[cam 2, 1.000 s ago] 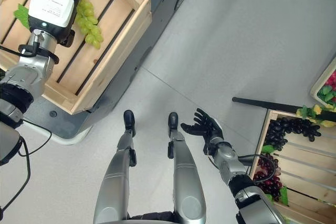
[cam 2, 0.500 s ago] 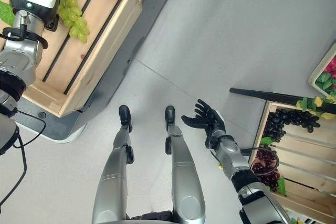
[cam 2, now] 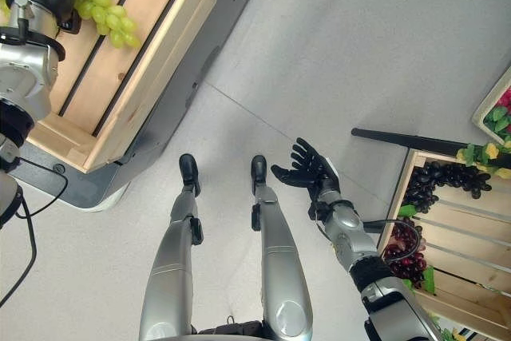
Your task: Pick up the fruits from the basket on one side to the basket on the other side
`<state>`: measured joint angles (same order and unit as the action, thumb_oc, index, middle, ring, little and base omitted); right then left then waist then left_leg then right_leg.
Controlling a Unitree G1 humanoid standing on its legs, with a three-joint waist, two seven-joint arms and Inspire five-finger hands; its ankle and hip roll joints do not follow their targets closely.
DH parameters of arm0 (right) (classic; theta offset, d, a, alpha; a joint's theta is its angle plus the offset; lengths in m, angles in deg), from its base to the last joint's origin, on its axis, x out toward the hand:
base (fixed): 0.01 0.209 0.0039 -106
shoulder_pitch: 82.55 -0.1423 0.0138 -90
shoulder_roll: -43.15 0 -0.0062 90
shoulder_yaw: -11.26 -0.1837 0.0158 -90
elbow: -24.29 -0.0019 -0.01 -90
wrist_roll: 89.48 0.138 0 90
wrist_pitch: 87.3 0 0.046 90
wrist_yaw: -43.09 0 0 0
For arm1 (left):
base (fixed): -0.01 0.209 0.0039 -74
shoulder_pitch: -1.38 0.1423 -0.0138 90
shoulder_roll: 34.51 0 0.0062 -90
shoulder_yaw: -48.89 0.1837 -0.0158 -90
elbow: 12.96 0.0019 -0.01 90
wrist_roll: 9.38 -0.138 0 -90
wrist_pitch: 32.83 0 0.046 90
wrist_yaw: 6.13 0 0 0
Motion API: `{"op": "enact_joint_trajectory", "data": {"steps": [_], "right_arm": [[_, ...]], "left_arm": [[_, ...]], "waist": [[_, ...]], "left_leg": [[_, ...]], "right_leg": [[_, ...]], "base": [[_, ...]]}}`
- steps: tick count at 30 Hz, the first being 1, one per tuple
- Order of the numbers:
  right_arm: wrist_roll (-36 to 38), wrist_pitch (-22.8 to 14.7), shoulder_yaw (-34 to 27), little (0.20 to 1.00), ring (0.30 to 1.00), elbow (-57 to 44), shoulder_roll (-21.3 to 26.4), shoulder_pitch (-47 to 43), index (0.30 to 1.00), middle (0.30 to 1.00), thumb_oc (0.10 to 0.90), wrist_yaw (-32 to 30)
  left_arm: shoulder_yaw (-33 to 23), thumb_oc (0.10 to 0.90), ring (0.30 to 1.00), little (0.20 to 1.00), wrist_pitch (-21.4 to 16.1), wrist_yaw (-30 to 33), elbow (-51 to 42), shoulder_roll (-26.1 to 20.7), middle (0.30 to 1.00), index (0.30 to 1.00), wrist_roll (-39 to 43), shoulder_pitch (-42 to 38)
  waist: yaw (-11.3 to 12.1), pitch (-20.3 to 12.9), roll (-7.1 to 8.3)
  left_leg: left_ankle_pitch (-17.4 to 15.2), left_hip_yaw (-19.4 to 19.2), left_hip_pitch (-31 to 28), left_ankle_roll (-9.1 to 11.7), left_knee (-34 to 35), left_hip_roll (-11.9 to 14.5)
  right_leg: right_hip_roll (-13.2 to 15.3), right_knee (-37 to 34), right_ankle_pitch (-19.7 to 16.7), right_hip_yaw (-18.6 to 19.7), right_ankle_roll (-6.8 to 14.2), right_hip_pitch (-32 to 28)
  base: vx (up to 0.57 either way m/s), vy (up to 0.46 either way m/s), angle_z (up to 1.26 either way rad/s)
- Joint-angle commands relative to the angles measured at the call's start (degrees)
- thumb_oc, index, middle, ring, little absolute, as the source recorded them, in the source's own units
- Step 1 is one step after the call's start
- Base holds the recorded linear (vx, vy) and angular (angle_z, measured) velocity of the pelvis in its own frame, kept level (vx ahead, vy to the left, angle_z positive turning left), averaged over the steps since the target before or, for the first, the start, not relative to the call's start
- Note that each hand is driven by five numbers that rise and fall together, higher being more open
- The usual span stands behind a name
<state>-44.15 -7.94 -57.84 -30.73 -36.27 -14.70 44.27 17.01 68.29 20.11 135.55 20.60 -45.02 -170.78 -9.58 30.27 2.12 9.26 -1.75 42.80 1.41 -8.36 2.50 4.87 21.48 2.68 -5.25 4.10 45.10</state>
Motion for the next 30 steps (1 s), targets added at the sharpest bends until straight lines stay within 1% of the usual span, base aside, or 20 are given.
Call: {"op": "enact_joint_trajectory", "data": {"steps": [1, 4, 6, 9, 12, 13, 15, 16, 18, 19, 21, 22, 23, 24, 26, 27, 28, 29, 30], "right_arm": [[-0.2, -4.84, -3.7, 0.9, 0.9, -4.04, 2.37, 3.88, 0.9, 0.9, 0.8, -0.49], [-0.44, -5.02, -4.28, 0.9, 0.9, -4.81, 2.21, 4.35, 0.9, 0.9, 0.8, -0.18], [-0.52, -4.62, -4.85, 0.9, 0.9, -5.49, 2.12, 4.56, 0.9, 0.9, 0.8, -0.07], [-0.48, -4.85, -5.39, 0.9, 0.9, -5.82, 1.89, 5.16, 0.9, 0.9, 0.8, 0.28], [-0.42, -5.12, -6.01, 0.9, 0.9, -6.28, 1.71, 5.66, 0.9, 0.9, 0.8, 0.66], [-0.4, -5.21, -6.11, 0.9, 0.9, -6.71, 1.59, 5.91, 0.9, 0.9, 0.8, 0.63], [-1.23, -4.63, -6.68, 0.9, 0.9, -9.15, 1.37, 7.19, 0.9, 0.9, 0.8, 0.47], [-1.34, -4.4, -6.79, 0.9, 0.9, -9.82, 1.42, 7.48, 0.9, 0.9, 0.8, 0.42], [-1.74, -3.94, -7.35, 0.9, 0.9, -11.62, 1.45, 8.49, 0.9, 0.9, 0.8, 0.39], [-1.8, -3.8, -7.86, 0.9, 0.9, -12.51, 1.55, 8.92, 0.9, 0.9, 0.8, 0.72], [-1.88, -3.69, -8.46, 0.9, 0.9, -13.35, 1.89, 9.74, 0.9, 0.9, 0.8, 1.4], [-2.13, -2.9, -9.04, 0.9, 0.9, -14.53, 2.18, 10.3, 0.9, 0.9, 0.8, 1.8], [-2.31, -2.98, -9.31, 0.9, 0.9, -15.04, 2.27, 10.51, 0.9, 0.9, 0.8, 2.15], [-2.4, -2.12, -10.11, 0.9, 0.9, -16.45, 2.75, 11.28, 0.9, 0.9, 0.8, 2.87], [-2.3, -1.29, -11.05, 0.9, 0.9, -18.22, 3.23, 12.34, 0.9, 0.9, 0.8, 3.91], [-2.69, -0.87, -11.78, 0.9, 0.9, -19.81, 3.91, 13.31, 0.9, 0.9, 0.8, 4.89], [-2.34, -0.39, -12.05, 0.9, 0.9, -20.73, 4.48, 13.61, 0.9, 0.9, 0.8, 5.5], [-2.21, -0.04, -12.03, 0.9, 0.9, -20.92, 4.61, 13.62, 0.9, 0.9, 0.8, 5.48], [-2.21, 0.02, -12.13, 0.9, 0.9, -21.8, 5.0, 13.67, 0.9, 0.9, 0.8, 6.1]], "left_arm": [[-2.22, 0.4, 0.3, 0.3, -0.51, 1.5, 1.11, -3.02, 0.3, 0.3, 0.06, -6.14], [-2.29, 0.4, 0.3, 0.3, -2.29, 3.25, 0.06, -3.77, 0.3, 0.3, -0.54, -5.8], [-3.0, 0.4, 0.3, 0.3, -4.3, 5.22, -0.81, -4.35, 0.3, 0.3, -1.11, -5.27], [-3.87, 0.4, 0.3, 0.3, -7.08, 8.16, -2.54, -5.24, 0.3, 0.3, -0.49, -4.03], [-5.43, 0.4, 0.3, 0.3, -8.97, 9.79, -4.08, -5.94, 0.3, 0.3, 0.72, -2.44], [-6.14, 0.4, 0.3, 0.3, -9.93, 10.41, -4.6, -6.2, 0.3, 0.3, 0.45, -1.8], [-7.87, 0.4, 0.3, 0.3, -11.96, 11.9, -7.02, -7.2, 0.3, 0.3, -0.78, 0.62], [-8.44, 0.4, 0.3, 0.3, -12.54, 12.35, -7.93, -7.58, 0.3, 0.3, -0.8, 1.44], [-10.09, 0.4, 0.3, 0.3, -13.94, 13.48, -10.77, -8.55, 0.3, 0.3, -1.9, 4.0], [-11.24, 0.4, 0.3, 0.3, -15.23, 14.34, -12.94, -9.49, 0.3, 0.3, -3.4, 5.64], [-12.23, 0.4, 0.3, 0.3, -16.46, 15.01, -16.03, -10.66, 0.3, 0.3, -4.49, 7.99], [-12.92, 0.4, 0.3, 0.3, -16.62, 15.01, -19.36, -11.79, 0.3, 0.3, -4.91, 10.4], [-13.23, 0.4, 0.3, 0.3, -16.88, 15.41, -20.39, -12.19, 0.3, 0.3, -5.27, 11.3], [-14.88, 0.4, 0.3, 0.3, -17.27, 15.59, -23.5, -13.29, 0.3, 0.3, -6.13, 14.77], [-16.76, 0.4, 0.3, 0.3, -17.82, 16.03, -27.24, -14.68, 0.3, 0.3, -7.01, 19.03], [-18.32, 0.4, 0.3, 0.3, -18.68, 16.38, -29.55, -15.86, 0.3, 0.3, -8.27, 22.29], [-19.51, 0.4, 0.3, 0.3, -19.06, 16.74, -30.69, -15.96, 0.3, 0.3, -9.34, 24.49], [-19.82, 0.4, 0.3, 0.3, -19.13, 16.75, -30.92, -15.99, 0.3, 0.3, -9.37, 25.03], [-20.43, 0.4, 0.3, 0.3, -19.66, 17.37, -31.59, -16.13, 0.3, 0.3, -9.75, 26.54]], "waist": [[0.42, -0.47, 1.01], [0.71, -0.47, 0.66], [1.03, -0.47, 0.34], [1.53, -0.47, -0.11], [2.01, -0.47, -0.38], [2.18, -0.47, -0.42], [2.54, -0.47, -0.52], [2.63, -0.47, -0.6], [2.91, -0.47, -0.77], [3.11, -0.59, -0.94], [3.42, -1.73, -1.15], [3.58, -3.05, -1.45], [3.66, -3.5, -1.52], [3.76, -4.94, -1.73], [3.91, -6.9, -2.01], [3.86, -8.62, -2.44], [3.81, -9.79, -2.76], [3.75, -10.02, -2.89], [3.7, -11.03, -3.19]], "left_leg": [[-4.94, -4.5, -5.52, -1.64, -2.47, -2.42], [-5.15, -4.26, -7.05, -1.73, -2.1, -2.41], [-5.37, -4.12, -8.59, -1.82, -1.89, -2.47], [-5.96, -3.65, -11.31, -1.96, -1.85, -2.65], [-6.25, -3.33, -13.54, -2.06, -1.65, -2.77], [-6.45, -3.21, -14.51, -2.12, -1.69, -2.81], [-7.45, -2.94, -18.3, -2.12, -1.66, -2.73], [-7.41, -2.89, -19.32, -2.1, -1.48, -2.71], [-8.13, -2.79, -22.4, -2.07, -1.33, -2.74], [-8.21, -2.66, -24.22, -2.02, -0.99, -2.76], [-8.68, -2.41, -26.27, -1.88, -0.66, -2.85], [-8.65, -2.07, -27.87, -1.71, 0.02, -2.92], [-8.71, -1.96, -28.36, -1.66, 0.21, -2.93], [-8.9, -1.68, -30.18, -1.53, 0.95, -2.96], [-9.04, -1.3, -32.44, -1.34, 2.2, -3.06], [-9.05, -1.02, -34.45, -1.12, 3.48, -3.04], [-9.03, -0.84, -35.67, -0.95, 4.22, -3.11], [-9.01, -0.81, -35.96, -0.93, 4.36, -3.1], [-9.02, -0.71, -36.89, -0.82, 4.8, -3.05]], "right_leg": [[-1.69, -6.96, -8.86, 3.08, 0.32, -5.38], [-1.58, -6.77, -8.51, 2.8, 0.34, -6.6], [-1.47, -6.62, -8.13, 2.59, 0.26, -7.91], [-1.24, -6.51, -7.44, 2.43, 0.13, -10.47], [-1.02, -6.79, -7.11, 2.31, -0.03, -12.72], [-0.92, -6.86, -6.9, 2.25, -0.07, -13.74], [-0.46, -6.89, -5.95, 1.97, 0.0, -17.4], [-0.34, -7.19, -6.02, 1.9, -0.01, -18.46], [-0.02, -7.39, -5.26, 1.76, 0.0, -21.48], [0.15, -7.86, -5.13, 1.63, -0.1, -23.34], [0.52, -8.15, -4.47, 1.31, -0.2, -25.42], [0.8, -8.89, -4.43, 1.02, -0.24, -27.16], [0.89, -9.07, -4.35, 0.93, -0.27, -27.67], [1.16, -9.73, -4.13, 0.75, -0.28, -29.5], [1.48, -11.04, -3.97, 0.57, -0.23, -31.96], [1.62, -12.52, -3.97, 0.43, -0.2, -34.26], [1.71, -13.46, -4.02, 0.43, -0.17, -35.63], [1.74, -13.61, -4.04, 0.41, -0.17, -35.94], [1.84, -14.1, -4.08, 0.43, -0.16, -36.88]], "base": [[-0.02, -0.035, 0.02], [-0.02, -0.043, 0.02], [-0.03, -0.042, 0.0], [-0.01, -0.038, 0.0], [0.0, -0.04, -0.02], [0.01, -0.066, -0.01], [0.03, -0.072, -0.01], [0.03, -0.061, -0.01], [0.04, -0.044, -0.02], [0.03, -0.037, -0.02], [0.07, -0.042, -0.02], [0.08, -0.042, -0.02], [0.11, -0.035, 0.0], [0.1, -0.025, 0.01], [0.13, -0.018, -0.05], [0.14, -0.009, -0.04], [0.12, -0.004, 0.0], [0.09, -0.001, 0.04], [0.07, -0.008, 0.05]]}}
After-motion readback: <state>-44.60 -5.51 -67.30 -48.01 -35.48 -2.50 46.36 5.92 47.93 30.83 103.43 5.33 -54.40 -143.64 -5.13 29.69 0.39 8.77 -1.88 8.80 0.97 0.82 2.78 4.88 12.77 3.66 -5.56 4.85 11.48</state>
